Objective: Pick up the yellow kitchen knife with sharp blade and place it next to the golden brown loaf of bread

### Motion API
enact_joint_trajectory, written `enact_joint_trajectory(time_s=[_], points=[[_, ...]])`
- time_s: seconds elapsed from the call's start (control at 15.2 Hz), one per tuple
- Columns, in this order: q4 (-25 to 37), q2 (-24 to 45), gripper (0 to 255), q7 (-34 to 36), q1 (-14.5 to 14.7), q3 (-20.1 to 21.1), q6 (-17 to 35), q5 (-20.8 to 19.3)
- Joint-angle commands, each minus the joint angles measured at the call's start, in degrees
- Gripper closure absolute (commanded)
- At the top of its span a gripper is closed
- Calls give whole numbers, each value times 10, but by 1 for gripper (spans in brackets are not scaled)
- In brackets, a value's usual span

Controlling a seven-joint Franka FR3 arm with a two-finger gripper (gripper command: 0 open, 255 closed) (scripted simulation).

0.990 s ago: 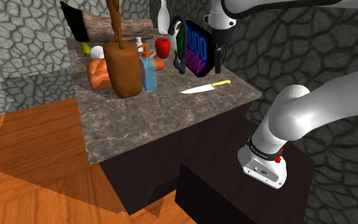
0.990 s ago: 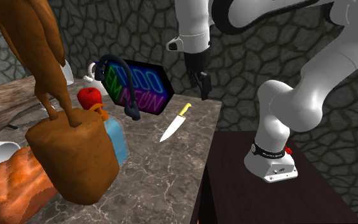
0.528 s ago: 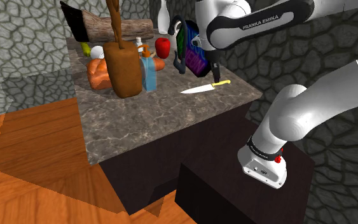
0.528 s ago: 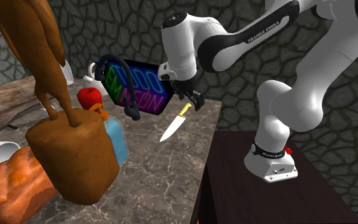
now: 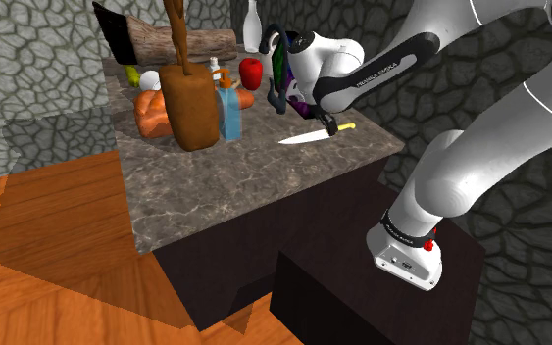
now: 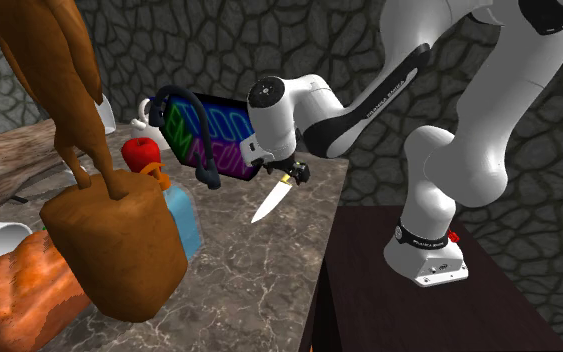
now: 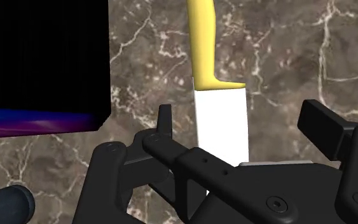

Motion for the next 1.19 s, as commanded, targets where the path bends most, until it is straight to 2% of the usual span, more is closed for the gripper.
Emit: enact_joint_trajectory(time_s=[0.0, 0.33, 0.79, 0.86, 1.12], points=[[-6, 15, 0, 2, -5, -5, 22, -15], [-19, 37, 0, 13, -18, -17, 60, -40], [-19, 37, 0, 13, -18, -17, 60, -40], [-19, 37, 255, 13, -18, -17, 60, -39], [-18, 37, 255, 12, -17, -17, 59, -39]])
